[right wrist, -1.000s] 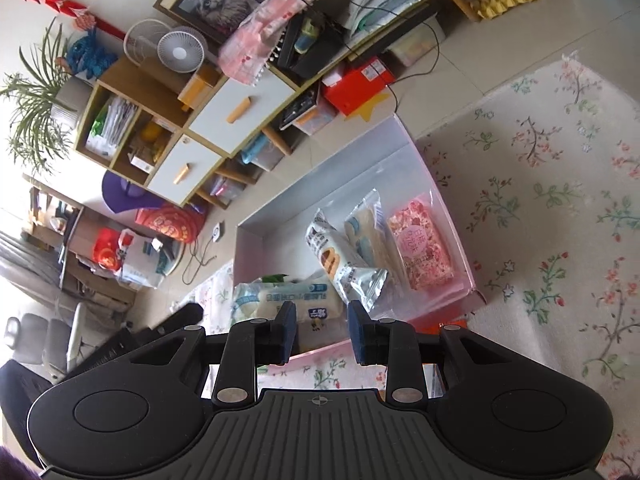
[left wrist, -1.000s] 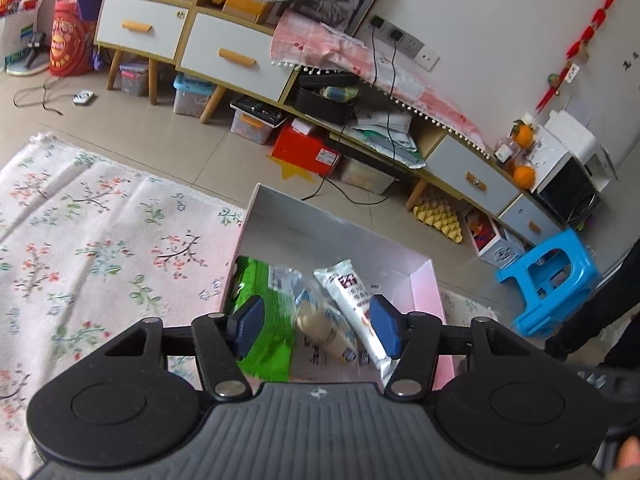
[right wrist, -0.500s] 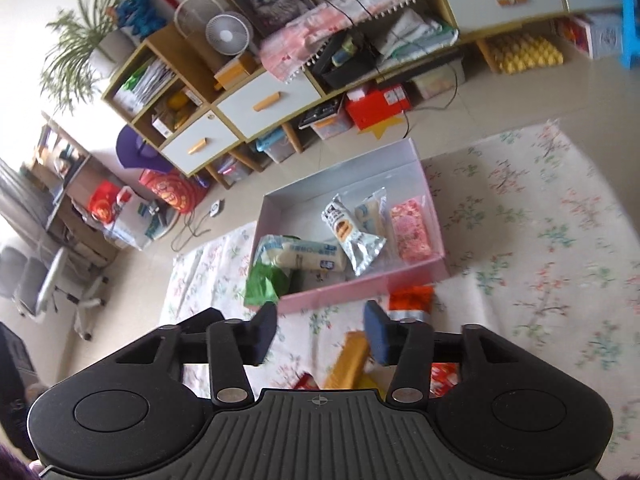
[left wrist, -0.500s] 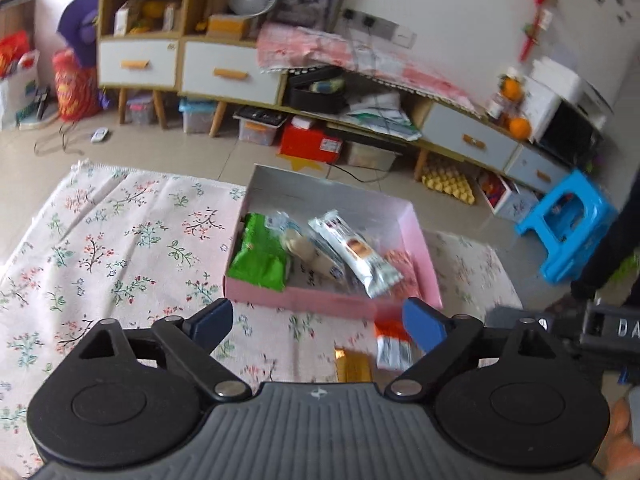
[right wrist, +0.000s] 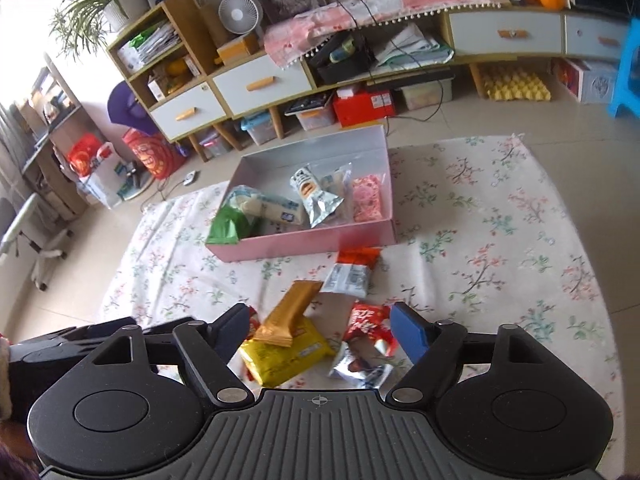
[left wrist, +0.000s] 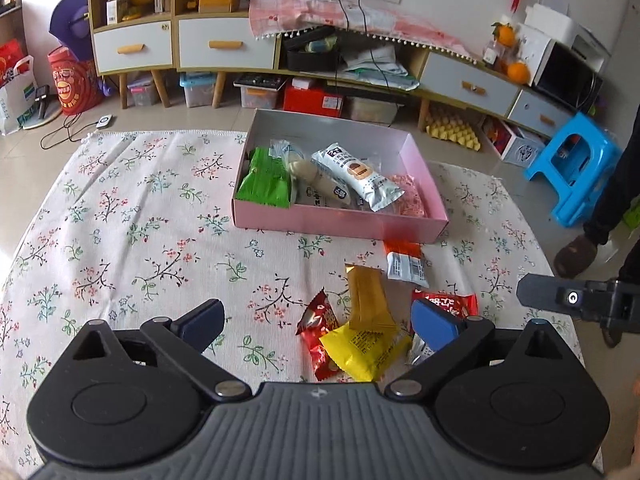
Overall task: Organize snacks
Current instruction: 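Move back to the pile and grasp the orange-and-white pack with the right tool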
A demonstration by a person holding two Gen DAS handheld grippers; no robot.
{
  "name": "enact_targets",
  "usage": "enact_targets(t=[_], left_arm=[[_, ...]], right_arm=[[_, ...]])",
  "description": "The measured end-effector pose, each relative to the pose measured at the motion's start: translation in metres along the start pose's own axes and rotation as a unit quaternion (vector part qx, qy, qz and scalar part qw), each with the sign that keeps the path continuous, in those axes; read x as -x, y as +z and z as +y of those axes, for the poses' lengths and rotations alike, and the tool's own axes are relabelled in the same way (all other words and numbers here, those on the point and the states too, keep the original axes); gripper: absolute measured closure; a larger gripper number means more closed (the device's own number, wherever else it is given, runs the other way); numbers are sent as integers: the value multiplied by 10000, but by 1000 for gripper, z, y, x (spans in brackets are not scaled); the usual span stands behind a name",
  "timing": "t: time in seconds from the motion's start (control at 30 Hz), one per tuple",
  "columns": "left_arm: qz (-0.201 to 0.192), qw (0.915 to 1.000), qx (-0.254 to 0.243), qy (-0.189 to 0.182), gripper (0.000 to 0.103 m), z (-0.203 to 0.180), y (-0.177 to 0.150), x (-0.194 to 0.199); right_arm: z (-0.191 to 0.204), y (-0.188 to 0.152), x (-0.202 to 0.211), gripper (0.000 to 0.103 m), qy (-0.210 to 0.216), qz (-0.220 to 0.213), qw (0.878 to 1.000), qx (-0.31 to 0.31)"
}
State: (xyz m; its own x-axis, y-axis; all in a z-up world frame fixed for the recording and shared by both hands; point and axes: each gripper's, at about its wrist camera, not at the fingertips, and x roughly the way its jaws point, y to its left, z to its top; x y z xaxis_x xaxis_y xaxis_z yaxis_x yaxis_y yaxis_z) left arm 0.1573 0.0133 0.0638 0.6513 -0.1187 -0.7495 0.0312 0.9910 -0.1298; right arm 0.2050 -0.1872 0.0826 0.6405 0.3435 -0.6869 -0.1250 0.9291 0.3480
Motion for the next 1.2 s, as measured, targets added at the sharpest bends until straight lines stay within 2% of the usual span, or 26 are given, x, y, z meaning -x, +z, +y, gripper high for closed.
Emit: enact_targets(t=[0.2,0.43,0.5,0.7,0.8,1.07,1.2], left_arm=[[87,10000,2,44,1,0,-10,-1],[216,9992,275,-204,1,5,-14,3],[222,9990,292,-240,1,5,-15,4],[307,9989,310,-164,1,6,-17,0],[307,9988,350,-158,1,9,-17,0],[361,9984,398,-194,1,14,-22,0],[548,9974,444,-169,1,14,-24,-9]], right_arm=[[-1,-6,3,16,-177,-48,9997,155],[6,-15,6,14,-302,-101,9986,430],[8,-17,7,11,-334,-158,9981,489],[14,-20,12,10,-497,-543,9951,657],[14,-20,11,10,-610,-595,9938,717],[11,-23,2,10,-544,-211,9961,664],[7,-25,-8,10,-544,24,9971,534]])
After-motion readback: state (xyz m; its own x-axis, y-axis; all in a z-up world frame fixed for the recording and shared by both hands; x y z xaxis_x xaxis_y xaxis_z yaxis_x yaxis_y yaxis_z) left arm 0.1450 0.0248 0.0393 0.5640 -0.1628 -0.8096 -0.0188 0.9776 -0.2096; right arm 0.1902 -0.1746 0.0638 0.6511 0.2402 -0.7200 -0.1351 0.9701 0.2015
